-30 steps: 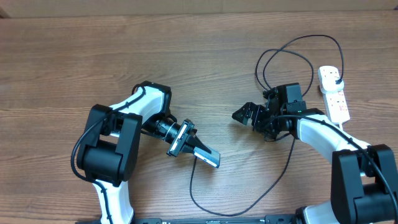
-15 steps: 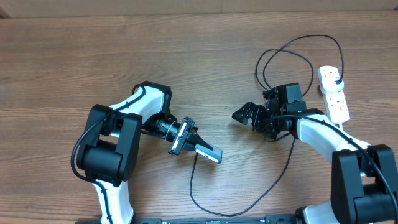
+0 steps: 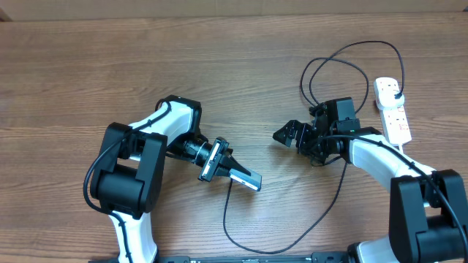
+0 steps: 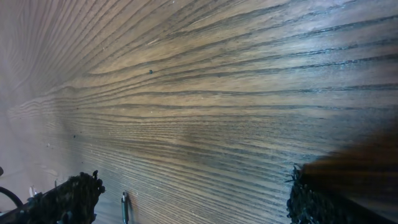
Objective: Plug charger to phone and switch on socket
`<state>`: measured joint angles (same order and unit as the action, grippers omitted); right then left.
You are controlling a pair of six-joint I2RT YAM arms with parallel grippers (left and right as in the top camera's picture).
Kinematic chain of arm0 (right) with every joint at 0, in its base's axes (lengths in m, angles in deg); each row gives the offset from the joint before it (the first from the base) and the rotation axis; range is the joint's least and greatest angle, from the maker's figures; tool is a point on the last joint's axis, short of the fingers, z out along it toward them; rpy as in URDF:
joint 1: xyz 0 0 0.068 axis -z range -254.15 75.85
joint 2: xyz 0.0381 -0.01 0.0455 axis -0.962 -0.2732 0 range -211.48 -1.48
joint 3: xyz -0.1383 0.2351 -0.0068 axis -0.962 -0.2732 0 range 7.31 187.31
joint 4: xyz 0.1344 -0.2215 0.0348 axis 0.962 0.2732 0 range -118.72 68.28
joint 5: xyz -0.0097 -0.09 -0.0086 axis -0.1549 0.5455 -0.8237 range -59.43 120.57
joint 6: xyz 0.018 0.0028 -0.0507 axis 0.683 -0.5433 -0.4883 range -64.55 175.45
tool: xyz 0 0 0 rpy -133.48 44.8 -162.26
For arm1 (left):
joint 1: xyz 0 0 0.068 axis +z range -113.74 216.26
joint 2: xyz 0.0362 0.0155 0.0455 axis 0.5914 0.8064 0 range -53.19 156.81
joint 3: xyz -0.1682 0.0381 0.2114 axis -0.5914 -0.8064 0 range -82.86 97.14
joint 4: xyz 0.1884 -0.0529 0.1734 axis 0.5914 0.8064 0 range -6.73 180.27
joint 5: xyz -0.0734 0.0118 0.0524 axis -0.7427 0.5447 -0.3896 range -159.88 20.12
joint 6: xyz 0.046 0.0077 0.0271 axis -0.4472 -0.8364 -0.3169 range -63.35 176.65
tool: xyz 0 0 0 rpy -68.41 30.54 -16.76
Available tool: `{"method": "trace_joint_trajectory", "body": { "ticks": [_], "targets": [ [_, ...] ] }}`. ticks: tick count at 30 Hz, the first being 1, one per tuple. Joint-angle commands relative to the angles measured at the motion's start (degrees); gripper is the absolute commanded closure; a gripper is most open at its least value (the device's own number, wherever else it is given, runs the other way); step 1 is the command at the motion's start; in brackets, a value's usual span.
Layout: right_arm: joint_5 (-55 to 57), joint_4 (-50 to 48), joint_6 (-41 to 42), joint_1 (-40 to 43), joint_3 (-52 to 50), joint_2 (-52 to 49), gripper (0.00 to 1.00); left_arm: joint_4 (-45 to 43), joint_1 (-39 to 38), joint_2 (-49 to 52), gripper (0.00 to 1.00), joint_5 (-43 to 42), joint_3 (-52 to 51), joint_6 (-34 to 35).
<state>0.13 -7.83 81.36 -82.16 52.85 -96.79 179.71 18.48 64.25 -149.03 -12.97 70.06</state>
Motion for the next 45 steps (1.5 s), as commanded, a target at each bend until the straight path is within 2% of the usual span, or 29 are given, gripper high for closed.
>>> {"method": "trace_joint_trajectory", "body": {
  "ticks": [1, 30, 33, 40, 45],
  "targets": [
    [3.87, 0.26, -0.07, 0.04, -0.44, -0.48, 0.00, 0.48, 0.13, -0.46, 0.96, -2.80, 0.42, 0.55],
    [3.87, 0.26, -0.07, 0.04, -0.44, -0.48, 0.00, 0.35, 0.13, -0.46, 0.96, -1.31, 0.42, -0.04],
    [3.87, 0.26, -0.07, 0.04, -0.44, -0.48, 0.00, 0.00, 0.13, -0.46, 0.96, -1.31, 0.42, -4.13],
    [3.87, 0.26, -0.07, 0.04, -0.44, -0.48, 0.00, -8.48, 0.13, -0.46, 0.96, -1.20, 0.42, -15.52],
    [3.87, 0.26, -0.07, 0.04, -0.44, -0.48, 0.00, -18.97, 0.13, -0.46, 0.96, -1.18, 0.42, -19.28]
  ]
}}
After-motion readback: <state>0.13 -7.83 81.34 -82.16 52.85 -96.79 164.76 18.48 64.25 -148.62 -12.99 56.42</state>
